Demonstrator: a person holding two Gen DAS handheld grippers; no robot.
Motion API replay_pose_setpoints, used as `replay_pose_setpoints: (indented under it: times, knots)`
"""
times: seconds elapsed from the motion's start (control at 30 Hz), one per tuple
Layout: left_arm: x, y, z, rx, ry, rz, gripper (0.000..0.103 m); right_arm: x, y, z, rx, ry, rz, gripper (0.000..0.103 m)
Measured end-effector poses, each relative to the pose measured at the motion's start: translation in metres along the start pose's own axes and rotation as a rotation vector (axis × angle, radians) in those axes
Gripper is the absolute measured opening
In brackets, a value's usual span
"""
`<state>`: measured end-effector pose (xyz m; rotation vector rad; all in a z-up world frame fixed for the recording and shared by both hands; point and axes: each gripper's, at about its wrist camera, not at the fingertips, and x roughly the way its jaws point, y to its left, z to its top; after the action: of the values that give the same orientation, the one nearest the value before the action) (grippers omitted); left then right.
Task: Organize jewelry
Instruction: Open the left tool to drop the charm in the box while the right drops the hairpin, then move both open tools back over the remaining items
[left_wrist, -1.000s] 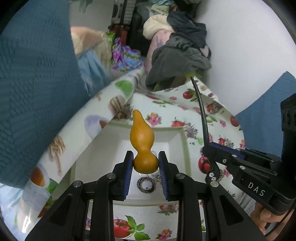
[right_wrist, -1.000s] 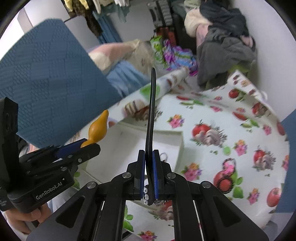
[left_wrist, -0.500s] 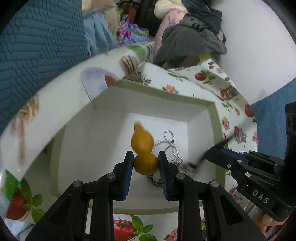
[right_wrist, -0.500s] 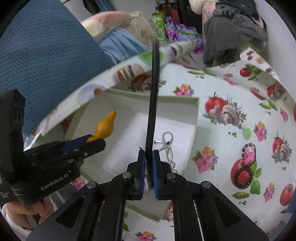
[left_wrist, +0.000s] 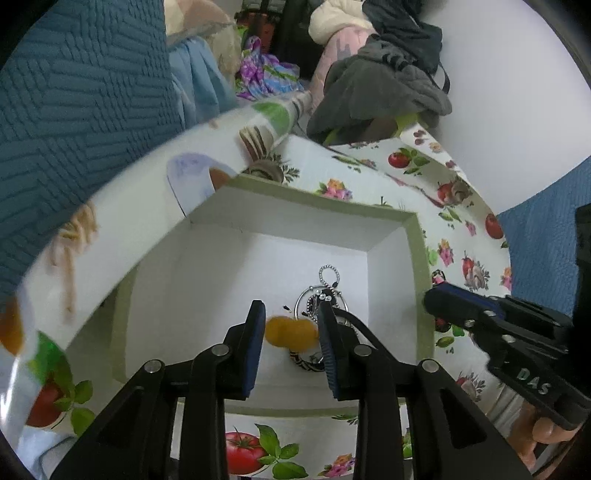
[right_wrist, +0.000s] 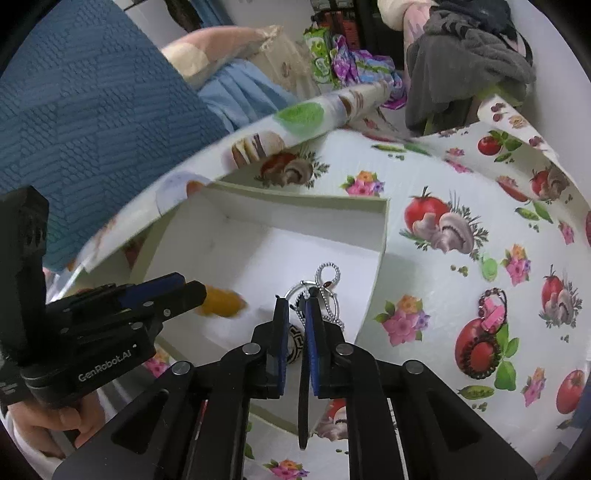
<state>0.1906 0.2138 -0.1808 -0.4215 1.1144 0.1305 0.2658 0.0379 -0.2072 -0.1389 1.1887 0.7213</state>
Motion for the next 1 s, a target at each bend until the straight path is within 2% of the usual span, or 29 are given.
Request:
replay_pose_setpoints:
  times: [0.03,0.13,0.37,0.57,0.63,1.0]
  knots:
    - [-0.005,-0.002,0.000,0.001,-0.009,-0.001,0.043,-0.006,0.000,0.001,-0.002,-0.013,0.003,0.009]
    - [-0.022,-0.009,0.001,-0.001,-0.036,0.003,0.053,-0.029,0.002,0.001,-0.021,-0.059,-0.004,0.010]
    - [-0.076,-0.031,0.001,0.022,-0.132,-0.011,0.055,-0.098,0.003,-0.004,-0.043,-0.197,-0.013,0.017]
    - [-0.125,-0.057,-0.005,0.062,-0.222,-0.016,0.068,-0.159,-0.001,-0.018,-0.042,-0.317,-0.026,0.018]
    - [-0.141,-0.068,-0.010,0.080,-0.253,-0.018,0.081,-0.175,-0.001,-0.024,-0.043,-0.349,-0.033,0.018]
    - [-0.193,-0.129,-0.048,0.171,-0.349,-0.054,0.085,-0.249,-0.013,-0.079,-0.025,-0.484,-0.087,0.021]
